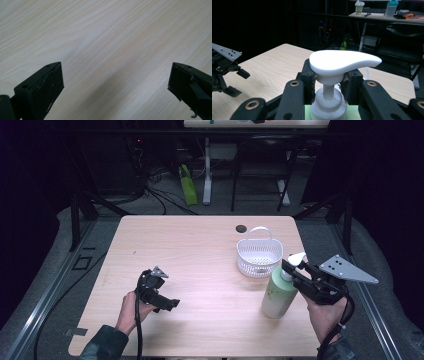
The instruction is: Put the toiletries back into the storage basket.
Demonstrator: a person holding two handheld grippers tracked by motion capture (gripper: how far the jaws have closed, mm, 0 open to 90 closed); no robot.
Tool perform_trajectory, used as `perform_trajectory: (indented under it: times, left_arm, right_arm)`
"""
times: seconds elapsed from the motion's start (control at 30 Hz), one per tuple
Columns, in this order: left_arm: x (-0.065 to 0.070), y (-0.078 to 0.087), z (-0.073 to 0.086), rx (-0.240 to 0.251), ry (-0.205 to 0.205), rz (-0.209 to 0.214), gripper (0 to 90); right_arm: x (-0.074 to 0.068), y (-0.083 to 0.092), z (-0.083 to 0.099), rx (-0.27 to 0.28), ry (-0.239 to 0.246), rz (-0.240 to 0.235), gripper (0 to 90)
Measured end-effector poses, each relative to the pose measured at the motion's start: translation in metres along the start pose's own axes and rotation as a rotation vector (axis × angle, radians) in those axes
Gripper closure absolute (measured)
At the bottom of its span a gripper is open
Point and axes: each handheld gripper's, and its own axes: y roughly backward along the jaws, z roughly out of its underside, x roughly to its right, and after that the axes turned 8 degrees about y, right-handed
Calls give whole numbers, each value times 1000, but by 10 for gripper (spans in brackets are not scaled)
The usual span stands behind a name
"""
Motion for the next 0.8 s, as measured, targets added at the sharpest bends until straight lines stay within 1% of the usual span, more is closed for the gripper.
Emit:
perform_trajectory:
  times: [0.13,0.17,0.33,0.37,0.47,0.63,0.8]
  left_arm:
    - [0,0,0,-7,-2,4,0]
    - [0,0,0,-8,-3,4,0]
    - [0,-1,0,-7,-4,0,0]
    - [0,-1,0,-8,-9,0,0]
    - [0,-1,0,-14,-5,2,0]
    - [0,0,0,-5,-4,-1,0]
    - [0,-2,0,-17,-7,-2,0]
  right_arm:
    - [1,0,-2,1,-1,2,674]
    - [1,-1,-3,4,7,0,674]
    - [1,-2,-8,6,16,-3,674]
    - [1,-1,-9,9,17,-4,674]
    - [2,0,-12,20,15,-4,674]
    - [3,-1,-19,25,26,-4,674]
    - [4,-2,-24,27,25,-3,674]
